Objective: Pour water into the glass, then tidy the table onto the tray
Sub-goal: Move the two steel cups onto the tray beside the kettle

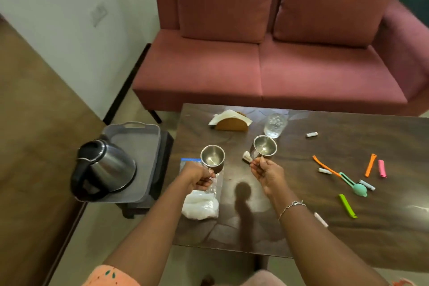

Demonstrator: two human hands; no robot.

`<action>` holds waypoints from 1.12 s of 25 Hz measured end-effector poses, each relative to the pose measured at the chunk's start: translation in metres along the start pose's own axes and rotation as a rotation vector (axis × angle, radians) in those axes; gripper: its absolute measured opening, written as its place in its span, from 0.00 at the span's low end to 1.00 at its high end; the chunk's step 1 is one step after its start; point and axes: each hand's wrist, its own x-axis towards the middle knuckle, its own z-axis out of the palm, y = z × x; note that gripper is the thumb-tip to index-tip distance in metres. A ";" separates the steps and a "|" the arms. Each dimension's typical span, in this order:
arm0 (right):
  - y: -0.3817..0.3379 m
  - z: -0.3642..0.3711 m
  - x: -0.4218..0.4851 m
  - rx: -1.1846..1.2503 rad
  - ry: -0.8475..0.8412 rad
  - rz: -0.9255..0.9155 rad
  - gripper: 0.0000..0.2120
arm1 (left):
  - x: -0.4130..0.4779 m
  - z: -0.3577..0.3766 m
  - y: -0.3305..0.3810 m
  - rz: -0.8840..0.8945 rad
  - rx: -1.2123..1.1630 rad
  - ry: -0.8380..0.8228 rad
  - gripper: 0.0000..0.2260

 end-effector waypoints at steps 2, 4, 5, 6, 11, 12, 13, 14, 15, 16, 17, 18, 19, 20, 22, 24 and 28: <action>0.008 0.022 -0.010 -0.003 -0.032 -0.004 0.12 | -0.009 -0.023 -0.004 0.009 -0.027 0.008 0.13; 0.014 0.040 -0.015 -0.037 -0.059 -0.004 0.11 | -0.014 -0.041 -0.005 0.012 -0.054 0.029 0.14; 0.016 0.047 -0.016 -0.053 -0.073 -0.004 0.11 | -0.015 -0.049 -0.005 0.015 -0.070 0.045 0.14; 0.018 0.055 -0.015 -0.065 -0.084 0.000 0.11 | -0.015 -0.056 -0.004 0.016 -0.082 0.064 0.13; 0.032 0.100 -0.002 -0.117 -0.126 0.060 0.12 | -0.009 -0.094 -0.009 -0.024 -0.151 0.140 0.11; 0.036 0.109 0.000 -0.133 -0.132 0.068 0.12 | -0.007 -0.101 -0.011 -0.034 -0.165 0.152 0.11; 0.039 0.117 0.001 -0.151 -0.143 0.072 0.12 | -0.005 -0.107 -0.013 -0.043 -0.177 0.159 0.12; 0.043 0.124 0.002 -0.168 -0.160 0.071 0.13 | -0.004 -0.112 -0.014 -0.049 -0.194 0.165 0.12; 0.046 0.130 0.002 -0.185 -0.175 0.070 0.13 | -0.004 -0.118 -0.015 -0.053 -0.211 0.173 0.12; 0.050 0.139 0.004 -0.206 -0.187 0.072 0.13 | -0.002 -0.127 -0.014 -0.052 -0.226 0.187 0.12; 0.054 0.148 0.006 -0.225 -0.194 0.075 0.13 | 0.000 -0.137 -0.012 -0.048 -0.236 0.202 0.12; 0.059 0.159 0.008 -0.243 -0.201 0.084 0.13 | 0.002 -0.149 -0.009 -0.045 -0.239 0.212 0.12; 0.064 0.171 0.012 -0.257 -0.208 0.093 0.13 | 0.005 -0.163 -0.005 -0.037 -0.236 0.216 0.12; 0.070 0.184 0.015 -0.263 -0.214 0.097 0.12 | 0.009 -0.179 0.000 -0.022 -0.230 0.216 0.12; 0.082 0.213 0.021 -0.264 -0.227 0.096 0.12 | 0.020 -0.216 0.011 0.015 -0.215 0.216 0.12; 0.097 0.244 0.025 -0.261 -0.239 0.097 0.12 | 0.033 -0.257 0.022 0.031 -0.200 0.208 0.11; 0.140 0.314 0.041 -0.292 -0.234 0.152 0.11 | 0.070 -0.348 0.034 0.013 -0.145 0.190 0.09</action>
